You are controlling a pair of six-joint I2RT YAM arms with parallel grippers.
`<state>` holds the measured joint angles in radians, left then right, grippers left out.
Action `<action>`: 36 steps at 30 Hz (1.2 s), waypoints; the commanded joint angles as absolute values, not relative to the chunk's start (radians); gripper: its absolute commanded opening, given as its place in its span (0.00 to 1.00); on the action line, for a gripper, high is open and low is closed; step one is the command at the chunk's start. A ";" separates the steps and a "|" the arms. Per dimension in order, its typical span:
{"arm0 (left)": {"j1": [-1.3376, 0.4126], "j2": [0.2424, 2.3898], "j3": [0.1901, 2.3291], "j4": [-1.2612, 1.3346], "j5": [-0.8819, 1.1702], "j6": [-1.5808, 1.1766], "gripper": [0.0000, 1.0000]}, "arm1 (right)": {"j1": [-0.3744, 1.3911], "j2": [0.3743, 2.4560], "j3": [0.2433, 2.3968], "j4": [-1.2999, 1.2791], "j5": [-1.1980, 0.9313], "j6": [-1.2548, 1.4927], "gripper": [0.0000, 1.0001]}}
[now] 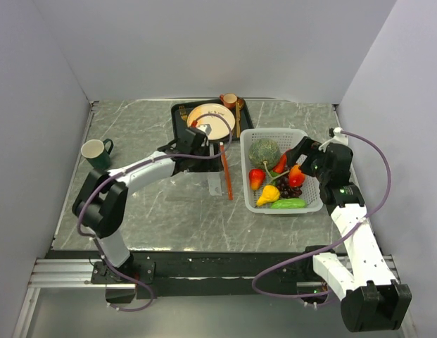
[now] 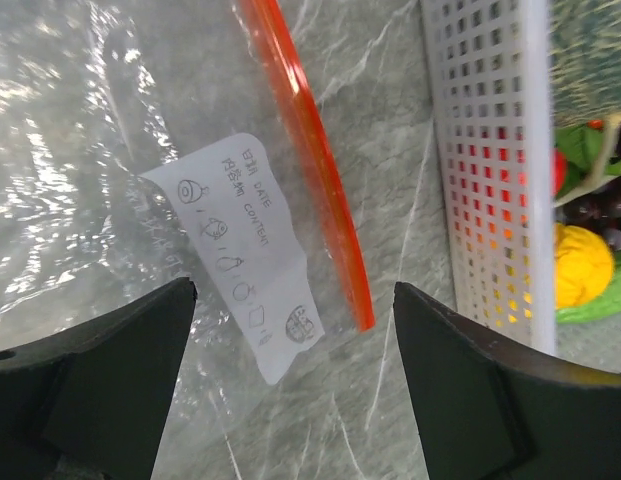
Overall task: Place the food in the zip-top bag and seal the zipper
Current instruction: Pick up the zipper food storage bag at the center of the board.
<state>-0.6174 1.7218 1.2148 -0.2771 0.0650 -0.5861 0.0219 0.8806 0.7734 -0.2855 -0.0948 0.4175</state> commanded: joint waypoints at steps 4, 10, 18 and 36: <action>-0.621 1.743 1.142 -0.241 -0.036 -0.650 0.87 | 0.017 0.879 0.788 -0.294 -0.075 0.394 1.00; -0.621 1.668 0.987 -0.238 -0.152 -0.686 0.90 | 0.017 0.885 0.790 -0.301 -0.061 0.385 1.00; -0.620 1.510 0.864 -0.310 -0.247 -0.719 0.94 | 0.015 0.894 0.796 -0.307 -0.064 0.371 1.00; -0.710 1.603 1.141 -0.258 -0.167 -0.664 0.98 | 0.011 0.881 0.792 -0.317 -0.078 0.382 1.00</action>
<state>-0.6891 1.5112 1.0916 -0.2996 -0.2241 -0.6659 0.0189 0.8989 0.7700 -0.3229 -0.0792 0.3878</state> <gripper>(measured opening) 0.993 0.998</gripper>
